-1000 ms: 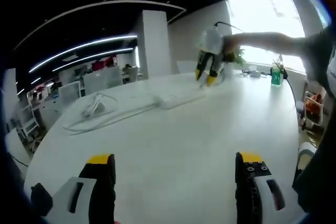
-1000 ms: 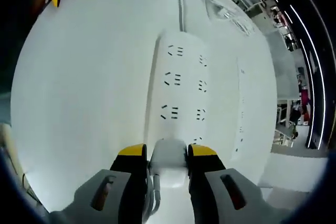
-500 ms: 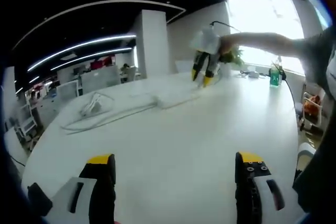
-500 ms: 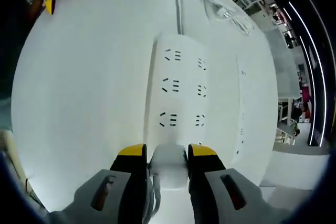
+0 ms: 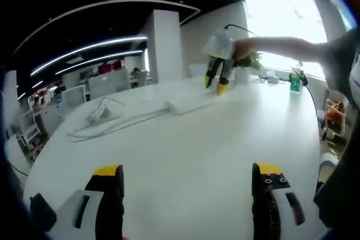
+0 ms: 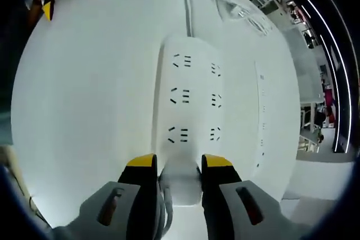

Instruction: Straighten the power strip on the desk, plug the charger into it

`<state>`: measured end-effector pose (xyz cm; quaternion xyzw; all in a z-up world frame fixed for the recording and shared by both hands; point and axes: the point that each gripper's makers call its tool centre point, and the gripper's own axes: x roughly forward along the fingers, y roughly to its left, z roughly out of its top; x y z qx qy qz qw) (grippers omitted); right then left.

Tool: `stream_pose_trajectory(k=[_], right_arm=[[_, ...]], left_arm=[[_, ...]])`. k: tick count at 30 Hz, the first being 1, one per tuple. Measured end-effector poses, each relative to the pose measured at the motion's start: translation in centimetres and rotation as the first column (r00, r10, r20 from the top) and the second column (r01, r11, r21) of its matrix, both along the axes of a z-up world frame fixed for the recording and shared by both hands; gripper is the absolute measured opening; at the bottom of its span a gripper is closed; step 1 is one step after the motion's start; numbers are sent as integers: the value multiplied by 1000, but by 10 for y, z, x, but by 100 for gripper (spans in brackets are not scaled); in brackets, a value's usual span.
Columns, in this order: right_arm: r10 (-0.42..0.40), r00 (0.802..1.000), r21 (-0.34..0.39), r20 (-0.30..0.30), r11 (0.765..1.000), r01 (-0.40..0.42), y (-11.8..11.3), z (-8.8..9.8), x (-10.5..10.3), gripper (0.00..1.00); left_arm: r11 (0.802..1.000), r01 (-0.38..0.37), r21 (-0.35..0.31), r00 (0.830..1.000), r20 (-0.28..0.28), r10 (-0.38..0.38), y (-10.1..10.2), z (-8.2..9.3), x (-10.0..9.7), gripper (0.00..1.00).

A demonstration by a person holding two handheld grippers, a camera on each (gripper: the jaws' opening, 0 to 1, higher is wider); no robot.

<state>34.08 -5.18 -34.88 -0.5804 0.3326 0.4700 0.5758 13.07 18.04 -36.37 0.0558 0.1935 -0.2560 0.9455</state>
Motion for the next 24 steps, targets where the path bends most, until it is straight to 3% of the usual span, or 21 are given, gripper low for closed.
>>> stream_pose_trajectory(k=[5,13,16,21,22,23,24], right_arm=[[-16,999,59,-30,998,17,1,0,2,27],[-19,999,113,25,993,16,0,-2,8,27],[-18,1000,83,-1,996,18,1,-3,12,27],[-23,997,116,-69,993,31,1,-3,19,28],[-53,988,119,-143,990,70,0,-15,12,29],[-60,995,170,-76,983,72,6,-7,26,29],[-54,995,138,-86,988,65,2,-4,20,29]], left_arm=[[1000,7,1,1000,-3,-7,-4,0,1,97],[1000,0,-1,1000,-1,0,-3,0,-1,97],[1000,8,4,1000,-4,-8,-5,-1,0,97],[1000,10,4,1000,-5,-10,-6,-2,0,97],[1000,8,5,1000,-5,-8,-6,-2,-1,97],[1000,6,4,1000,-6,-6,-6,-2,0,97],[1000,5,2,1000,-5,-5,-5,-2,-1,97]])
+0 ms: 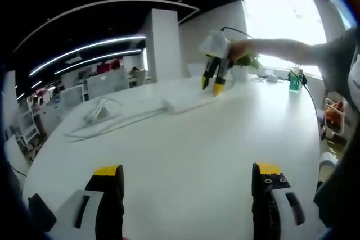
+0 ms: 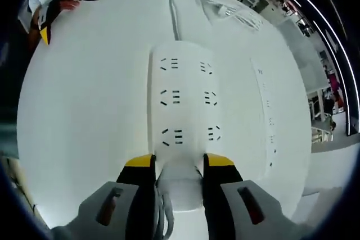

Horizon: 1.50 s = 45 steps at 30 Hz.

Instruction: Straighten the power strip on the desk, plug the charger into it

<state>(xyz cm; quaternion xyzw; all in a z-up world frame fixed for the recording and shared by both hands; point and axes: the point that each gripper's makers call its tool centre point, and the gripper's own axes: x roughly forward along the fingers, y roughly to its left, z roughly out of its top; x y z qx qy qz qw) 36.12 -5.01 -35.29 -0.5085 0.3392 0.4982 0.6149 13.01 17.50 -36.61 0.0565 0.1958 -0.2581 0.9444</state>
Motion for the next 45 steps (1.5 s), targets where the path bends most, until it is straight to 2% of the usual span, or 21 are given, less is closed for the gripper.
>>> stream_pose_trajectory(k=[9,24,34,35,36,37,38,39,41,45], right_arm=[[16,1000,-8,5,1000,-16,-1,0,2,29],[19,1000,-17,13,1000,-19,-4,-3,-12,30],[33,999,-18,19,999,-32,-3,-3,-12,33],[68,998,23,7,997,-68,4,-4,-16,40],[35,999,53,7,998,-35,6,-5,-17,64],[13,1000,59,-15,998,-12,6,-9,-19,82],[-1,999,51,-34,999,3,3,-12,-23,94],[12,1000,49,-26,999,-11,5,-13,-21,100],[64,998,51,10,997,-64,8,-14,-21,100],[63,998,59,7,996,-63,11,-11,-21,100]], left_arm=[[1000,-3,5,1000,4,3,1,3,2,97],[1000,-5,12,1000,3,5,2,4,-2,97],[1000,-15,16,1000,9,15,8,8,-3,97],[1000,-18,17,1000,9,18,9,8,-3,97],[1000,-22,18,1000,10,22,11,8,-3,97],[999,-26,18,1000,10,26,12,8,-3,97],[999,-28,18,1000,8,27,13,8,-3,97],[999,-30,18,1000,7,29,13,7,-3,97],[999,-32,18,999,5,32,14,6,-3,97],[1000,-27,16,1000,2,27,11,4,-2,97]])
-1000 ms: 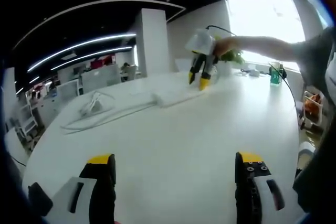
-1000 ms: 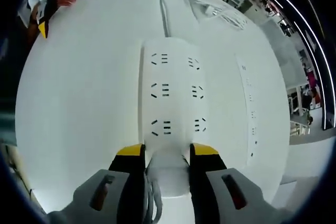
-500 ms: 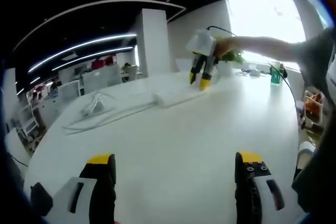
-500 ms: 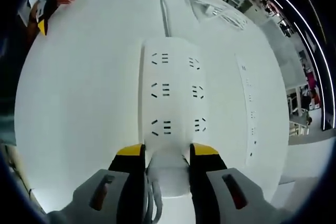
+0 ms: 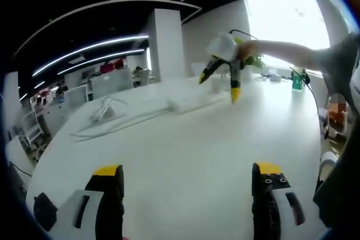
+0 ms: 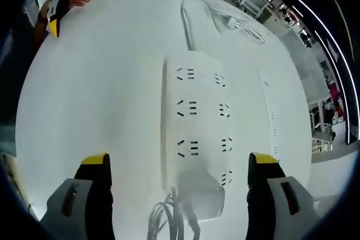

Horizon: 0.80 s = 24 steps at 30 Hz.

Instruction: Straighten the power strip on the desk, plug the charger into it

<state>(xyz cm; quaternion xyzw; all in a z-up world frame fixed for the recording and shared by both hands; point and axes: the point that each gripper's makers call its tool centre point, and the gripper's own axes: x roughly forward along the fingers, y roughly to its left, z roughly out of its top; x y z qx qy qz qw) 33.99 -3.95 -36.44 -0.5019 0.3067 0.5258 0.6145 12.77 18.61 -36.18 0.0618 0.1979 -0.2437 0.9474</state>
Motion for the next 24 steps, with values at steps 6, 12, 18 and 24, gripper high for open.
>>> stream_pose_trajectory(k=[6,12,18,24], right_arm=[[-5,1000,-5,-9,1000,5,-1,-1,-1,100],[-22,1000,26,0,999,22,-1,5,1,100],[-44,998,67,41,997,41,-2,15,5,100],[-73,996,128,45,990,67,-3,22,1,100]], left_arm=[[1000,-2,-1,1000,3,2,1,1,0,97],[1000,-2,-1,1000,5,2,1,2,-1,97],[1000,-4,-3,1000,5,4,1,2,0,97],[1000,-3,-4,1000,6,3,0,2,0,98]])
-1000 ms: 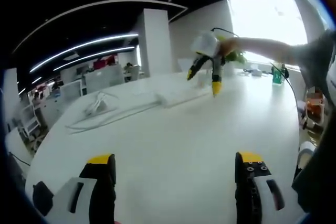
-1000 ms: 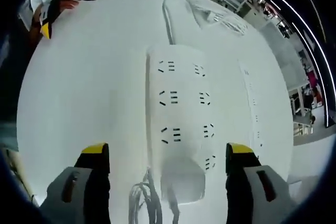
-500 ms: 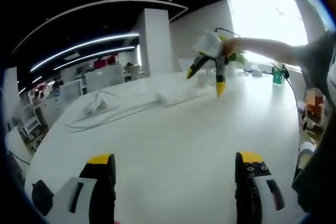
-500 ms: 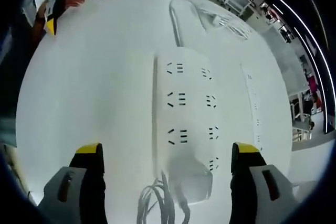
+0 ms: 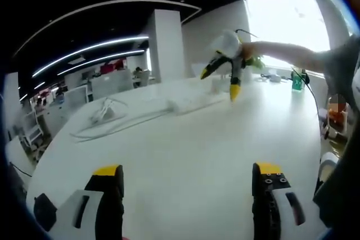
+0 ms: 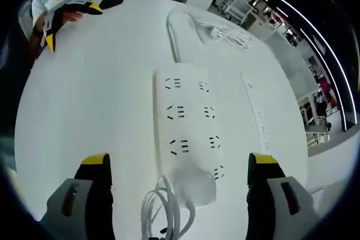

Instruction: Straighten the power strip on the desk, plug the charger into it

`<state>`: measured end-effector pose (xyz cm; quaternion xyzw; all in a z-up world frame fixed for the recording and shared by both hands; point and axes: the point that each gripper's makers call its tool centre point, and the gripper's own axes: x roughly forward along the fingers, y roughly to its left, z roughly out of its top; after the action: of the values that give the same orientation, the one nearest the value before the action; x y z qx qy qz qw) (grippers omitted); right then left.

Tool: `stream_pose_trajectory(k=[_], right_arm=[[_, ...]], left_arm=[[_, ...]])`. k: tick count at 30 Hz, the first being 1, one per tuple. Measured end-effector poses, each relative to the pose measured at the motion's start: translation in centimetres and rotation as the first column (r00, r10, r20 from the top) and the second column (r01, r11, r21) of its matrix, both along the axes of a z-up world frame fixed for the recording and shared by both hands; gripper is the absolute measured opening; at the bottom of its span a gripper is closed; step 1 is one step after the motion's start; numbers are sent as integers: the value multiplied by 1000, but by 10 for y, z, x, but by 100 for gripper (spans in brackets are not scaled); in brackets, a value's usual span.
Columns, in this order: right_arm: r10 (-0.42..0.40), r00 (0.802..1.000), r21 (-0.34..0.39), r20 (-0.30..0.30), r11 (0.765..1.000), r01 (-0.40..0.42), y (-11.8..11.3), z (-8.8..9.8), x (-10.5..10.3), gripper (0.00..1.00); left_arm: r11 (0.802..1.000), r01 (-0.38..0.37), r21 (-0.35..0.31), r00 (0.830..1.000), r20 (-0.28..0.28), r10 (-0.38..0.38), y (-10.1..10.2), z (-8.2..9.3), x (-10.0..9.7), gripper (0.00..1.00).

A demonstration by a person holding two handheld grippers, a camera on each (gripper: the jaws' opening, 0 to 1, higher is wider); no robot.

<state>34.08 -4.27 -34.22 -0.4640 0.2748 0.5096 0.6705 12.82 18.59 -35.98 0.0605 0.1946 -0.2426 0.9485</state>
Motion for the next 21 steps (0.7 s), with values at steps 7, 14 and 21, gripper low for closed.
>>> stream_pose_trajectory(k=[7,14,21], right_arm=[[-58,998,86,13,995,57,-7,14,-2,100],[-138,990,228,36,965,126,-21,26,-4,100],[-195,980,345,34,923,172,-36,43,-14,100]], left_arm=[[1000,-6,0,1000,2,6,-2,1,0,99],[1000,9,10,1000,7,-9,-10,5,2,99],[1000,14,5,1000,10,-14,-15,7,4,99]])
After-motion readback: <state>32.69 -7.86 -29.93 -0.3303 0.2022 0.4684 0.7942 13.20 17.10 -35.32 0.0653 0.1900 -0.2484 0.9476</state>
